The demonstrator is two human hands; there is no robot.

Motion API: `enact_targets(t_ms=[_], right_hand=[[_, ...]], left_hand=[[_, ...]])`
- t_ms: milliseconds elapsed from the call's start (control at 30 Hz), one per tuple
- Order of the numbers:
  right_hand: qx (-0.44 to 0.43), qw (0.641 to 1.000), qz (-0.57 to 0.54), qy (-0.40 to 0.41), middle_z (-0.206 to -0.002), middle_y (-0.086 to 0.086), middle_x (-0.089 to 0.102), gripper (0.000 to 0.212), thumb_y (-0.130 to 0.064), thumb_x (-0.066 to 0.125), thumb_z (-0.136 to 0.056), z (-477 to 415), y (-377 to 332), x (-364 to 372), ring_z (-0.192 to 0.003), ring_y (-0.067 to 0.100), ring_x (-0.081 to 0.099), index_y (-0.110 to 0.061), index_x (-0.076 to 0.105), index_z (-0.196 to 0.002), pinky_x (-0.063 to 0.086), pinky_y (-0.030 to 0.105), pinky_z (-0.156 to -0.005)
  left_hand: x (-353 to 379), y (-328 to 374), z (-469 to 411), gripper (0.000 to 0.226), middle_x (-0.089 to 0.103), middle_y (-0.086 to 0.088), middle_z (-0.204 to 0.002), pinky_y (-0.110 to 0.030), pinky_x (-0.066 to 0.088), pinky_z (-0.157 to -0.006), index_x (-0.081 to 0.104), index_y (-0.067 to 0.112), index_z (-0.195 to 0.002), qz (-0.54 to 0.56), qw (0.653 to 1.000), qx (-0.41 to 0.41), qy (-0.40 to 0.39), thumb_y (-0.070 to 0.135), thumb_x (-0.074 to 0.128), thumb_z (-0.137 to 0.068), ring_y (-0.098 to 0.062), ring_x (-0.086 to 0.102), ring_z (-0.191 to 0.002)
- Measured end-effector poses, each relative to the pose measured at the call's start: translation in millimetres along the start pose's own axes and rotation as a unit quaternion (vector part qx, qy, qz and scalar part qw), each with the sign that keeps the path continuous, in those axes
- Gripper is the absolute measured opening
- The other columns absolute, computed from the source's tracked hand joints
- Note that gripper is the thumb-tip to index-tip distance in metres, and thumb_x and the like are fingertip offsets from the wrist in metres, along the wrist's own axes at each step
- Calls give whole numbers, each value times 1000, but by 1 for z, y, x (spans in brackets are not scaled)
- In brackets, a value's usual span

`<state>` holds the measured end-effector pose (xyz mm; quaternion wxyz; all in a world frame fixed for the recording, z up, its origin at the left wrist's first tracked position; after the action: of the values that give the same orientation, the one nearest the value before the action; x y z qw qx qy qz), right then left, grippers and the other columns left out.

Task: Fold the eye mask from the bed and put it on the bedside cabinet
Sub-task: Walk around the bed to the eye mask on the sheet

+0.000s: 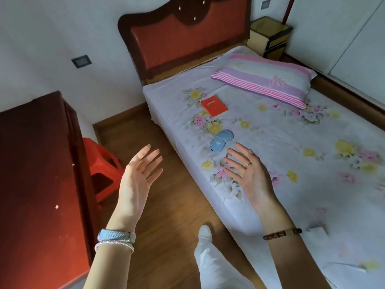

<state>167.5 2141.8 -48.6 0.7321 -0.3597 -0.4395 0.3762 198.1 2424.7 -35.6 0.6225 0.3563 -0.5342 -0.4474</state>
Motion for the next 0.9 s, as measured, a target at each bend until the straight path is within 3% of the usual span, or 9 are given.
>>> enact_targets(t_ms=[233, 367, 500, 667, 900], right_hand=[[15, 998, -27, 46, -119, 0, 73, 32, -33, 40, -102, -75, -31, 2, -113, 21, 68, -24, 68, -116, 57, 37, -84], [15, 998, -26, 61, -123, 4, 71, 32, -32, 40, -103, -105, -41, -1, -118, 25, 66, -24, 69, -114, 53, 45, -97], [25, 996, -37, 79, -138, 16, 59, 34, -20, 30, -106, -137, -48, -8, -126, 35, 57, -17, 60, -121, 42, 55, -108], [13, 989, -42, 143, -135, 14, 62, 38, -20, 30, -106, -172, -51, -14, -123, 34, 59, -13, 57, -131, 45, 53, -105], [5, 967, -69, 244, -130, 9, 66, 33, -29, 38, -104, -240, -51, -13, -117, 30, 63, -20, 65, -121, 48, 52, -103]], left_hand=[[32, 0, -85, 48, 62, -10, -137, -49, 43, -106, 50, 14, -142, -12, 1000, -18, -12, 34, 27, -104, -26, 59, -127], [46, -7, -126, 47, 66, -7, -133, -45, 45, -103, 52, 15, -140, -10, 999, -38, -26, 34, 28, -104, -27, 59, -126], [57, -14, -172, 46, 65, -8, -135, -44, 46, -103, 51, 15, -140, -13, 997, -59, -46, 32, 27, -105, -26, 60, -126], [72, -27, -242, 44, 62, -11, -137, -45, 46, -104, 55, 17, -136, -29, 992, -103, -70, 30, 28, -105, -26, 59, -126], [95, -53, -361, 39, 64, -7, -134, -44, 43, -105, 60, 24, -129, -74, 966, -194, -152, 35, 31, -105, -24, 59, -127]])
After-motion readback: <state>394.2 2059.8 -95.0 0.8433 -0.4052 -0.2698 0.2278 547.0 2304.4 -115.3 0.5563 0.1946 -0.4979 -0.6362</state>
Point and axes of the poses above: each hand's wrist, its own z-axis away from the middle knuckle, its own x-axis out of the palm, y = z × x, the point moved 5 cm from there along -z, towards the middle knuckle
